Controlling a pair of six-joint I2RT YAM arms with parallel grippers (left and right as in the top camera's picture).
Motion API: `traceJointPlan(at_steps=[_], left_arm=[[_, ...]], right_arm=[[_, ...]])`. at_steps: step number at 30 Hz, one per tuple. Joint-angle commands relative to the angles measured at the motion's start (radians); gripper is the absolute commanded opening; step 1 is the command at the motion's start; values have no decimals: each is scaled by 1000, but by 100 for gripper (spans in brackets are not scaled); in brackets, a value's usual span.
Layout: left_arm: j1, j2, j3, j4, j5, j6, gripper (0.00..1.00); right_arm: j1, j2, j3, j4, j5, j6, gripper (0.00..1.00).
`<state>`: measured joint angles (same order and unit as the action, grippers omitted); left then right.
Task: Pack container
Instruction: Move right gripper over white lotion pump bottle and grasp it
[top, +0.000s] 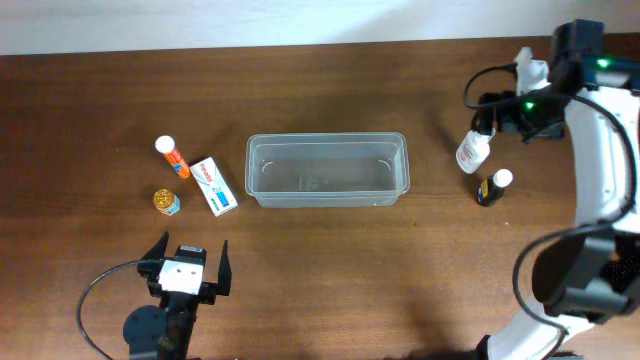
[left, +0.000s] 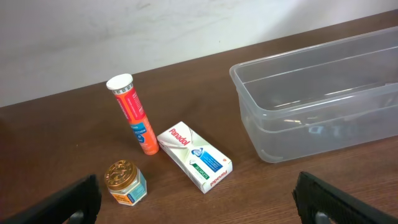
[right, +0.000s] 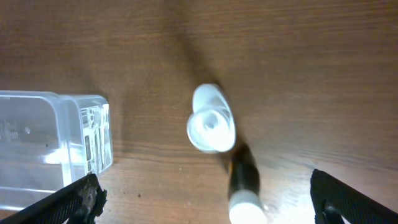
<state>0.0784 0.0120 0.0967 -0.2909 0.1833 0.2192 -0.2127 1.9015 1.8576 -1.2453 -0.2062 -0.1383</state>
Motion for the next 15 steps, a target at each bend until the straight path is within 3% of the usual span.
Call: traceJointPlan(at_steps=[1, 15], left_arm=[[5, -7, -5, 0, -4, -6, 99], [5, -7, -5, 0, -4, -6, 99]], right_arm=[[26, 63, 17, 16, -27, -14, 99], [30, 222, 15, 58, -26, -11, 86]])
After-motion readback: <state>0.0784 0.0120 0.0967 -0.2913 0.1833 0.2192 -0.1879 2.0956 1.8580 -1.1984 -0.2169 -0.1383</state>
